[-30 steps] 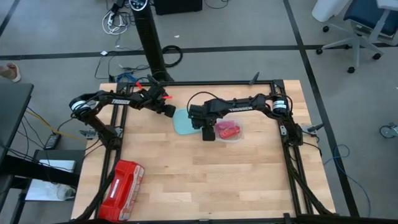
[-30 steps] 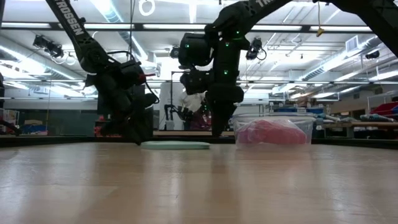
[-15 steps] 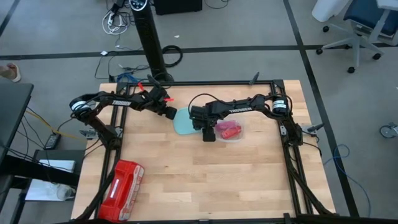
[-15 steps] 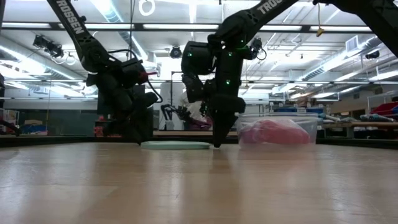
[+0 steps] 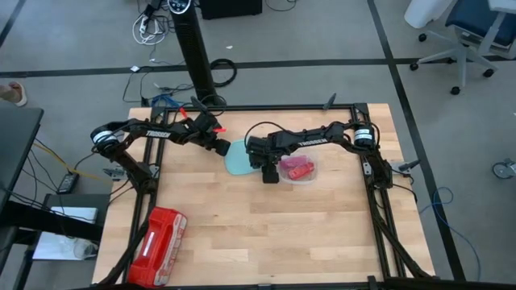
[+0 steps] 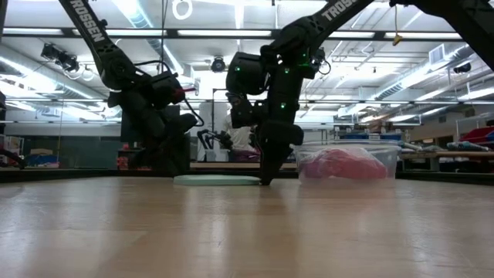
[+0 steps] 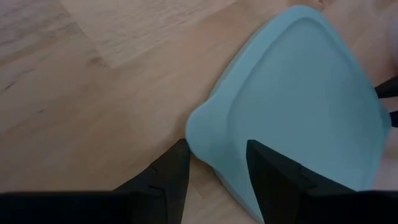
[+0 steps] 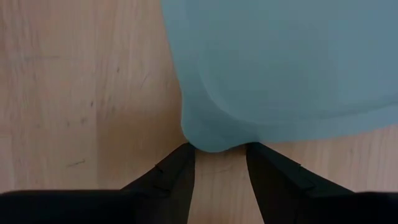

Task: Roll bandage
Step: Close the green tupperware

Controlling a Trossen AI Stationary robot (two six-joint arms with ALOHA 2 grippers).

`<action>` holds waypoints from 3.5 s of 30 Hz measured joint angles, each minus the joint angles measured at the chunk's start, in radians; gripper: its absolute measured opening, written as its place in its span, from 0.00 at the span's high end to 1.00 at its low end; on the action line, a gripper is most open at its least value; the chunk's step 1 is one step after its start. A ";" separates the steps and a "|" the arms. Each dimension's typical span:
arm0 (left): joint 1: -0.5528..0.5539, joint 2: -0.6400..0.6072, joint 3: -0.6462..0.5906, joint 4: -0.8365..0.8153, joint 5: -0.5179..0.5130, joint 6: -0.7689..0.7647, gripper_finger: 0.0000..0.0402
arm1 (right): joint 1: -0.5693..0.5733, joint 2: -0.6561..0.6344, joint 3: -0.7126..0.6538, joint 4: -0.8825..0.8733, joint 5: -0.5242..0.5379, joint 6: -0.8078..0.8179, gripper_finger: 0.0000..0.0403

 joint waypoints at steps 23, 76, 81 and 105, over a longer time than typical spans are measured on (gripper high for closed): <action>-0.001 0.000 0.000 0.004 0.009 0.020 0.59 | -0.005 0.002 0.000 0.003 -0.011 0.010 0.63; -0.001 -0.001 0.001 -0.005 0.045 0.028 0.59 | 0.000 0.004 0.001 0.014 0.012 0.026 0.63; 0.000 -0.001 0.001 -0.005 0.049 0.030 0.59 | 0.000 0.004 0.001 0.014 0.012 0.026 0.63; -0.001 -0.003 -0.006 0.038 0.075 0.080 0.95 | 0.006 0.004 0.000 0.016 0.030 -0.003 0.63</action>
